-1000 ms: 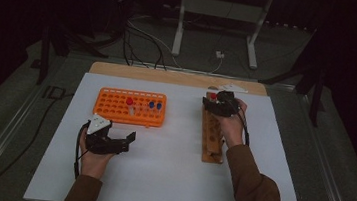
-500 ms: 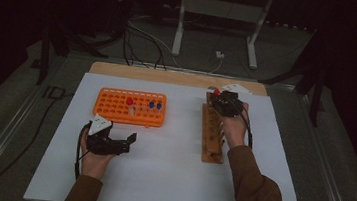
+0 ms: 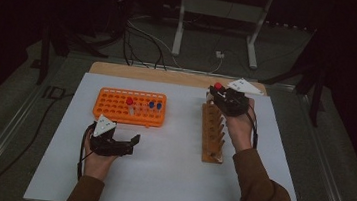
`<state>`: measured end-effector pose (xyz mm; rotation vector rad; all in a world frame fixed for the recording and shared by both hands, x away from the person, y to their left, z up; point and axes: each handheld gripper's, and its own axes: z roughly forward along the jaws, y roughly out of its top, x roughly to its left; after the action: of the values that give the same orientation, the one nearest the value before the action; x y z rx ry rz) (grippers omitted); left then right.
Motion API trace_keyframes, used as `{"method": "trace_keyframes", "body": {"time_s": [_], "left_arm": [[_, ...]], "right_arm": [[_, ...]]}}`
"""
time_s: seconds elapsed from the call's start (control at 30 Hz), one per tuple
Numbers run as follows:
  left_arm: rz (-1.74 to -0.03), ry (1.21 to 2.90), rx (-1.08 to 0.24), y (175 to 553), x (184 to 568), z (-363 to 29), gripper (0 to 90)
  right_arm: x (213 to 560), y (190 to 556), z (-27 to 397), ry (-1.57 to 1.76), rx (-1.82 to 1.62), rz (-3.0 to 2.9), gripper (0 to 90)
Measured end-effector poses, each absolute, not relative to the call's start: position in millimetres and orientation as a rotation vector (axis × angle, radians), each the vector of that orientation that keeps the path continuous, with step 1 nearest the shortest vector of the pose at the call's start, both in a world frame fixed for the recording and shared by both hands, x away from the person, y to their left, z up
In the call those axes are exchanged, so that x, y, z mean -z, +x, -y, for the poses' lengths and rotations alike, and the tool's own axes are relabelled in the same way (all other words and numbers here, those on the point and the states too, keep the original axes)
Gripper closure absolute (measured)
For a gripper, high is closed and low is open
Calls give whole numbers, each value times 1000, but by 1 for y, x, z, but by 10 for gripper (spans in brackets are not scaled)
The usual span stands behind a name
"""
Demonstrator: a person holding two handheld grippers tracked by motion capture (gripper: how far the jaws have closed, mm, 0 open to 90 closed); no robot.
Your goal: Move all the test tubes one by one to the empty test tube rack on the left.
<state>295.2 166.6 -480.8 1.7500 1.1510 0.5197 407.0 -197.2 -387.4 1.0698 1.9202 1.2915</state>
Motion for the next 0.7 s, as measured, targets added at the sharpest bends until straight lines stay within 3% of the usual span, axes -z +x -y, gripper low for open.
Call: {"method": "trace_keyframes", "body": {"time_s": [0.7], "left_arm": [[-915, 1863, -567, 314, 452, -85, 41]], "right_arm": [[411, 365, 136, 951, -1442, -2262, 721]]}}
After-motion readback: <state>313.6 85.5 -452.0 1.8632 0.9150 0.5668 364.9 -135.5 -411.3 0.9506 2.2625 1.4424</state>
